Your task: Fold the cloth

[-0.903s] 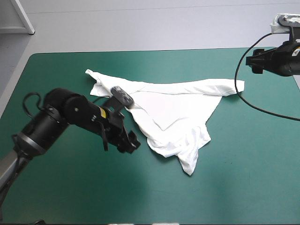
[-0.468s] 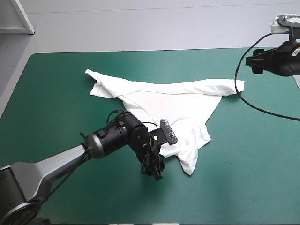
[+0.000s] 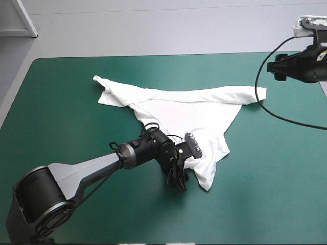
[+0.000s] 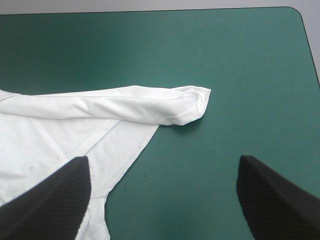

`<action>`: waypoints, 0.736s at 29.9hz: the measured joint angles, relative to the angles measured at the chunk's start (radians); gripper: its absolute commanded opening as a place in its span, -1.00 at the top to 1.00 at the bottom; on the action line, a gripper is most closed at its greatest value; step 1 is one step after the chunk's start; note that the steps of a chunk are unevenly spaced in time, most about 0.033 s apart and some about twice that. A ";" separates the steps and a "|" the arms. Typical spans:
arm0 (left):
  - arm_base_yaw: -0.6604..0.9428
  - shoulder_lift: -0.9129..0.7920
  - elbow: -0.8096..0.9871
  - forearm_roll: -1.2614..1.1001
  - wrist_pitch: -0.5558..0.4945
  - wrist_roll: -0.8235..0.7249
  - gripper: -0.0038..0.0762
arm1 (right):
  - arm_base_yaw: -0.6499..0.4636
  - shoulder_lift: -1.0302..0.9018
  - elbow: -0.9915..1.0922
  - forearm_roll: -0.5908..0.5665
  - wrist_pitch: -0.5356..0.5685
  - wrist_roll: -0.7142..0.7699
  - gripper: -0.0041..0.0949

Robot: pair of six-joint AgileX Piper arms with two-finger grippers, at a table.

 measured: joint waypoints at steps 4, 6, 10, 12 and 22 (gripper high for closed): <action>0.000 0.003 0.000 0.000 -0.051 -0.007 0.49 | 0.000 0.058 0.000 -0.010 0.000 -0.004 -0.40; 0.000 0.008 0.000 0.000 -0.073 -0.016 0.69 | 0.000 0.100 0.000 -0.006 0.000 -0.004 -0.37; 0.000 0.027 -0.003 0.001 -0.109 -0.069 0.93 | 0.000 0.215 0.000 0.021 -0.001 -0.004 -0.34; 0.001 0.037 -0.011 -0.002 -0.109 -0.081 0.93 | 0.000 0.268 0.001 0.025 -0.006 -0.004 -0.34; 0.001 0.032 -0.017 -0.006 -0.088 -0.155 0.93 | 0.000 0.528 0.001 0.024 -0.134 -0.001 -0.34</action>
